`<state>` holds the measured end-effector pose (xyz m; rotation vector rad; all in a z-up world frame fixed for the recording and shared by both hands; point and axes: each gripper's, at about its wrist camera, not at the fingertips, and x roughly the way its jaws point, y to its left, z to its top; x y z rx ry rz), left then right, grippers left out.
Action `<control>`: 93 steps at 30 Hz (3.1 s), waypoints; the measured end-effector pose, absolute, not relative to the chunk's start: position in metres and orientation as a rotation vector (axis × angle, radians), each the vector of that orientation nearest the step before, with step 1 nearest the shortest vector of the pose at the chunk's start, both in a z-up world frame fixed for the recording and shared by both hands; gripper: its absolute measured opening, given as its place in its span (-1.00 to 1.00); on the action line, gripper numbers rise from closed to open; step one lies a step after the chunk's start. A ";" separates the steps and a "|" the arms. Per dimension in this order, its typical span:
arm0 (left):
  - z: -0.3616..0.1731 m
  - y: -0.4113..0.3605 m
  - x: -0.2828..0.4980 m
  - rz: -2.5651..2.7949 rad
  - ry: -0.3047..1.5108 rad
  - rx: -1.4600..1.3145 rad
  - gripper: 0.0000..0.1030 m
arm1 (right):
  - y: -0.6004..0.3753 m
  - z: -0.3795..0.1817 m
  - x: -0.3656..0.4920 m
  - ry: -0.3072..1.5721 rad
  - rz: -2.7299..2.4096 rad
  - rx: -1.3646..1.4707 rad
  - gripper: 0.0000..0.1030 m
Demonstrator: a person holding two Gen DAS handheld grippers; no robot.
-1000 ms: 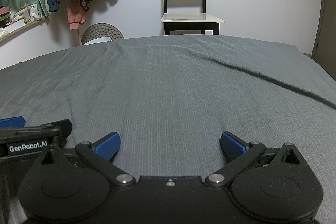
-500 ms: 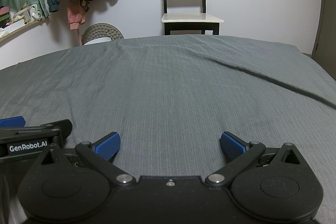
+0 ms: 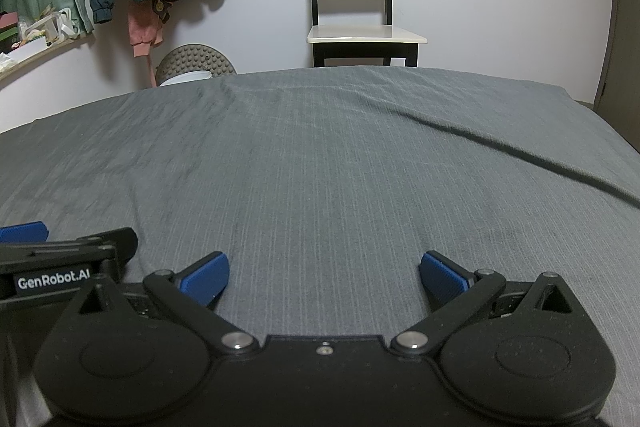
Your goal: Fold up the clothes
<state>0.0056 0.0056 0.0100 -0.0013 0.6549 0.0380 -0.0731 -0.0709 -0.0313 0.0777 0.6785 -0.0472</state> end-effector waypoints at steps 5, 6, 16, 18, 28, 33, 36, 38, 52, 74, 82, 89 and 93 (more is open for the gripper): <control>0.011 0.006 0.005 0.038 0.655 -0.002 1.00 | -0.071 -0.031 -0.073 0.678 -0.047 0.077 1.00; 0.011 0.006 0.005 0.038 0.655 -0.001 1.00 | -0.071 -0.032 -0.073 0.679 -0.047 0.077 1.00; 0.008 0.005 0.004 0.039 0.653 -0.003 1.00 | -0.071 -0.032 -0.073 0.679 -0.047 0.076 1.00; 0.008 0.005 0.004 0.040 0.653 -0.002 1.00 | -0.071 -0.032 -0.073 0.679 -0.047 0.077 1.00; 0.007 0.004 0.004 0.040 0.651 -0.002 1.00 | -0.071 -0.031 -0.073 0.678 -0.047 0.077 1.00; 0.007 0.004 0.004 0.041 0.652 -0.003 1.00 | -0.071 -0.031 -0.072 0.678 -0.046 0.077 1.00; 0.008 0.005 0.004 0.040 0.651 -0.003 1.00 | -0.072 -0.031 -0.072 0.677 -0.046 0.076 1.00; 0.008 0.005 0.004 0.040 0.652 -0.003 1.00 | -0.072 -0.031 -0.072 0.678 -0.046 0.077 1.00; 0.008 0.005 0.004 0.042 0.651 -0.002 1.00 | -0.072 -0.030 -0.070 0.677 -0.045 0.079 1.00; 0.007 0.001 0.005 0.044 0.647 -0.004 1.00 | -0.074 -0.030 -0.071 0.676 -0.045 0.076 1.00; 0.006 -0.001 0.005 0.046 0.646 -0.003 1.00 | -0.074 -0.031 -0.070 0.671 -0.044 0.076 1.00; 0.007 -0.001 0.005 0.048 0.648 -0.004 1.00 | -0.073 -0.032 -0.072 0.668 -0.043 0.075 1.00; 0.008 0.000 0.005 0.048 0.648 -0.004 1.00 | -0.073 -0.032 -0.072 0.669 -0.043 0.076 1.00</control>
